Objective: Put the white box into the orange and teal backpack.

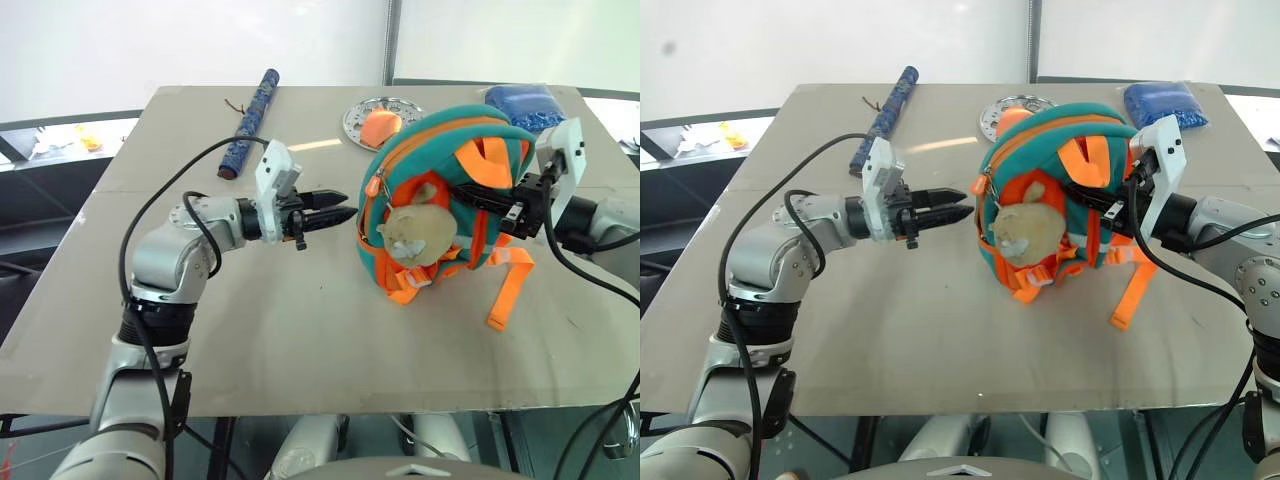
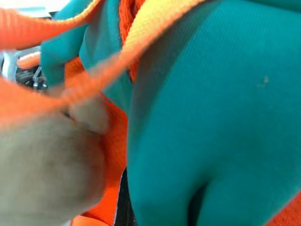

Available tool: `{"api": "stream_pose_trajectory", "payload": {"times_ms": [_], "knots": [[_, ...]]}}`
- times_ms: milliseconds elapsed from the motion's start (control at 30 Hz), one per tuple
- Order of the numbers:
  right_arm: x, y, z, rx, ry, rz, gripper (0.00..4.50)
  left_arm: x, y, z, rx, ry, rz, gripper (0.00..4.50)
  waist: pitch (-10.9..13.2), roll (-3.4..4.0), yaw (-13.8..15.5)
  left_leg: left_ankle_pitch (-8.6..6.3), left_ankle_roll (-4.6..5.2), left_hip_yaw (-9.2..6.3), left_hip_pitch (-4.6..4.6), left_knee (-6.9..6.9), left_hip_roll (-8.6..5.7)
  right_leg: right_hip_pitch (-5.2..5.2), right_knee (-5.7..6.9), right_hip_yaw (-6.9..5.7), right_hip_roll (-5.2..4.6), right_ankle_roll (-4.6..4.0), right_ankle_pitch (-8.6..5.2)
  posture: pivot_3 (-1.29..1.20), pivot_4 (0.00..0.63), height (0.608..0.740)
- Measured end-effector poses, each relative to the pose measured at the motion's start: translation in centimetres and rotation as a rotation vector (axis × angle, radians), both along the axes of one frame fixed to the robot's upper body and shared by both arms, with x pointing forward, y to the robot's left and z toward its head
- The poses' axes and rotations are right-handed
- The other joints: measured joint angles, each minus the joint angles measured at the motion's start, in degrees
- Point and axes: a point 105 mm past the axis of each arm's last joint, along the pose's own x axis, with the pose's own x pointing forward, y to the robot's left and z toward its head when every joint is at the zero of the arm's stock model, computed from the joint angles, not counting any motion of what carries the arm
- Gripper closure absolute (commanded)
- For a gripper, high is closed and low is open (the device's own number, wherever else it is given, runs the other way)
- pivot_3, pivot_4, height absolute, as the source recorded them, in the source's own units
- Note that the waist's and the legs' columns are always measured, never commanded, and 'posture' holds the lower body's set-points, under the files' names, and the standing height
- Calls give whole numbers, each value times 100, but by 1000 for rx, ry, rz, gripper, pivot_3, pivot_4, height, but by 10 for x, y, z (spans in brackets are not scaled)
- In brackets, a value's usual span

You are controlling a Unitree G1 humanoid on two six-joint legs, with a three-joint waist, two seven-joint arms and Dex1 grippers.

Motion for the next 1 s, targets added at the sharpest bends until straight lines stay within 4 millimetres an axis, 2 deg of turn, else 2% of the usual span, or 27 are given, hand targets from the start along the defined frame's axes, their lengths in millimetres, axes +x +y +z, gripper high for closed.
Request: {"api": "stream_pose_trajectory", "payload": {"times_ms": [67, 100, 200, 333, 367, 467, 533, 633, 667, 700, 733, 800, 933, 1000], "knots": [[-1, 1, 0, -3, -4, 5, 4500, -4, 3, 2, -30, 18, -11, 3489, 0, 0, -41, 0, 0, 4, 0, -2, 3, -4, 3, 3, 1, 0, 0, 0, 150, 731], [-1, 2, 0, -3, -5, 7, 4500, -7, 5, 4, -52, 32, -24, 3244, 0, 1, -62, 0, 0, 4, 1, -3, 4, -5, 5, 2, 2, 0, 0, 0, 150, 731], [-1, 2, 0, -2, -4, 6, 4500, -18, 11, 14, -101, 74, -71, 2094, 0, 1, -64, 0, -1, 1, 2, 0, 5, -3, 13, 0, 3, 0, 0, 0, 150, 731], [1, 7, 2, -1, -11, 8, 4500, -47, 11, 29, -133, 154, -196, 150, 0, 1, -68, 0, 0, 2, 4, 1, 3, -3, 15, 3, 2, 0, 0, 0, 150, 731], [2, 9, 3, 2, -13, 11, 4500, -55, 9, 28, -123, 185, -228, 17, 0, 1, -72, 0, 0, 2, 5, 0, 3, -2, 14, 3, 3, 0, 0, 0, 150, 731], [2, 16, 2, 9, -7, 28, 4500, -72, 13, 17, -100, 306, -290, 17, 1, 2, -97, 0, 0, 3, 5, -4, 4, -5, 15, 4, 5, 0, -1, 0, 150, 731], [2, 16, 1, 7, -2, 29, 4500, -75, 15, 10, -75, 338, -280, 17, 1, 2, -112, 0, 0, 3, 6, -4, 4, -4, 14, 4, 5, -1, -1, 0, 150, 731], [3, 18, 2, 7, -4, 33, 4500, -72, 2, -8, 0, 339, -258, 17, 1, 2, -80, 0, 0, 5, 10, -2, 2, 4, 12, 5, 2, -1, 0, 0, 150, 731], [3, 20, 2, 10, -3, 37, 4500, -69, -2, -13, 10, 342, -246, 533, 1, 2, -72, 0, 0, 6, 10, -2, 2, 3, 13, 7, 3, -1, 0, 0, 150, 731], [3, 21, 2, 12, -2, 40, 4500, -66, -8, -19, 15, 342, -229, 672, 1, 2, -63, 0, 0, 7, 10, -2, 2, 2, 13, 7, 3, -1, 0, 0, 150, 731], [3, 21, 1, 14, 1, 42, 4500, -64, -13, -24, 18, 338, -221, 1395, 1, 2, -56, 0, -1, 6, 10, -4, 3, 1, 12, 7, 3, -1, 0, 0, 150, 731], [3, 21, 1, 13, 4, 40, 4500, -63, -12, -25, 18, 328, -217, 1775, 1, 2, -80, 0, -1, 11, 10, -13, 5, -4, 10, 11, 4, -1, 0, 0, 150, 731], [3, 22, 0, 16, 11, 31, 4500, -62, -10, -27, -8, 315, -204, 3457, 1, 2, -79, 0, 0, 12, 11, -14, 5, -3, 9, 12, 4, -1, 0, 0, 150, 731], [4, 22, 0, 19, 10, 26, 4500, -62, -8, -28, -10, 321, -199, 4091, 1, 2, -75, 0, -1, 11, 12, -14, 5, -3, 10, 11, 4, -1, -1, 0, 150, 731]]}}
